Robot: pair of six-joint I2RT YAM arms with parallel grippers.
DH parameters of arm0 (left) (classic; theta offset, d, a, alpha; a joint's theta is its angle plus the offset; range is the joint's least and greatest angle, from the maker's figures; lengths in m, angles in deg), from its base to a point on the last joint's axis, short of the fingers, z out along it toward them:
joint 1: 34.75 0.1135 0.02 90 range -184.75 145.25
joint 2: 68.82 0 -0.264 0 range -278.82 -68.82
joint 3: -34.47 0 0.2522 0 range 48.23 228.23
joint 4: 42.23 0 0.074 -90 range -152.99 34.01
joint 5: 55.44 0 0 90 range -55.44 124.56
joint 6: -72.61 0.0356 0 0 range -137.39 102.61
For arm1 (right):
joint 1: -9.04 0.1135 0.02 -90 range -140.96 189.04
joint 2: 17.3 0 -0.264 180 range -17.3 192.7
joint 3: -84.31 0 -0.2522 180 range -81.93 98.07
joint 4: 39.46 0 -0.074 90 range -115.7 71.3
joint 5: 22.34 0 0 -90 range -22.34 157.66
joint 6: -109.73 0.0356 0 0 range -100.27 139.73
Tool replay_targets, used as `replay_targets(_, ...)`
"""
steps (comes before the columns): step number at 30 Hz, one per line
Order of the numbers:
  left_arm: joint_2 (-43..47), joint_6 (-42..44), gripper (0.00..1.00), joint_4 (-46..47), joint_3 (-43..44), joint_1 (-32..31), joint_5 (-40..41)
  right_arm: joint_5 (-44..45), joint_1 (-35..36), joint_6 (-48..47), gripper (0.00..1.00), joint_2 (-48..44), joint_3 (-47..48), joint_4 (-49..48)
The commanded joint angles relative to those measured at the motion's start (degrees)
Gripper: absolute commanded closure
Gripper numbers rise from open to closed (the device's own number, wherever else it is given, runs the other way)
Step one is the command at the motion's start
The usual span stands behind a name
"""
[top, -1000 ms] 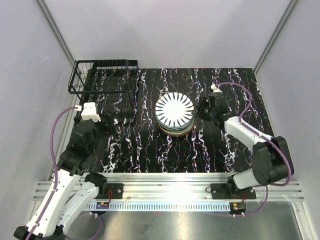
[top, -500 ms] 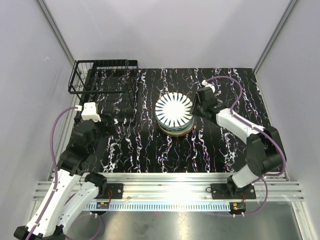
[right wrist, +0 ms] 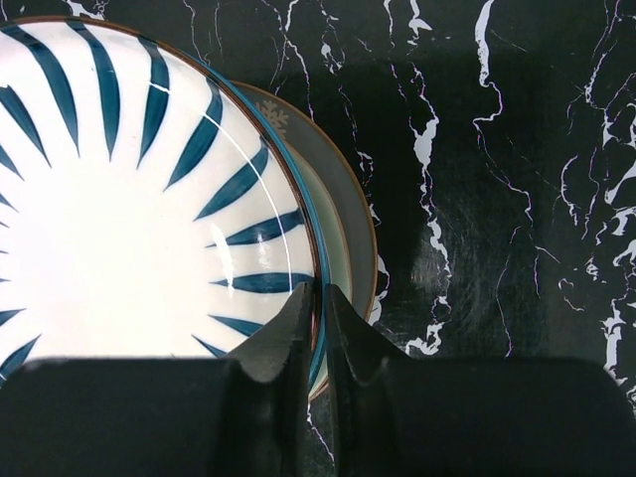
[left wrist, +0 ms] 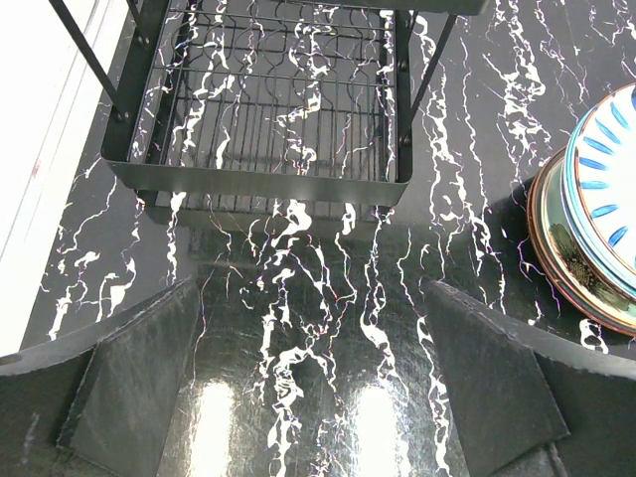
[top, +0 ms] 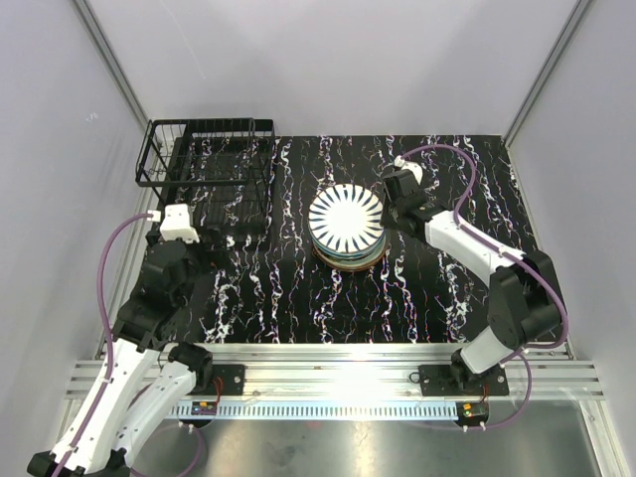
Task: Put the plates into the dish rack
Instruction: Grab a plate with the left arm
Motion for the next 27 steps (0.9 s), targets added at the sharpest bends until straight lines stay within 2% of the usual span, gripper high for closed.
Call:
replay_targets(1,0.68,-0.39,0.01,1.98,0.67,-0.03,-0.63,2.55,0.24,-1.14,0.85,0.60,2.07,1.24)
replay_targets(4,0.68,-0.38,0.01,1.98,0.67,-0.03,-0.72,2.02,0.24,-0.96,0.84,0.78,2.33,1.41)
replay_targets(5,0.68,-0.38,0.01,1.98,0.67,-0.03,-0.72,1.93,0.24,-0.96,0.80,0.86,2.33,1.41)
replay_targets(8,0.77,-0.38,0.01,1.98,0.67,-0.03,-0.72,1.85,0.24,-0.96,0.77,1.39,2.77,1.50)
replay_targets(12,0.77,-0.39,0.01,1.98,0.67,-0.03,-0.72,2.02,0.24,-0.87,0.92,1.04,2.95,1.76)
replay_targets(16,0.77,-0.39,0.01,1.98,0.67,-0.03,-0.81,2.11,0.24,-1.05,1.00,0.25,3.03,2.11)
replay_targets(27,0.33,-0.38,0.01,1.98,0.67,-0.03,-0.54,2.55,0.24,-1.57,1.00,-1.07,8.04,7.56)
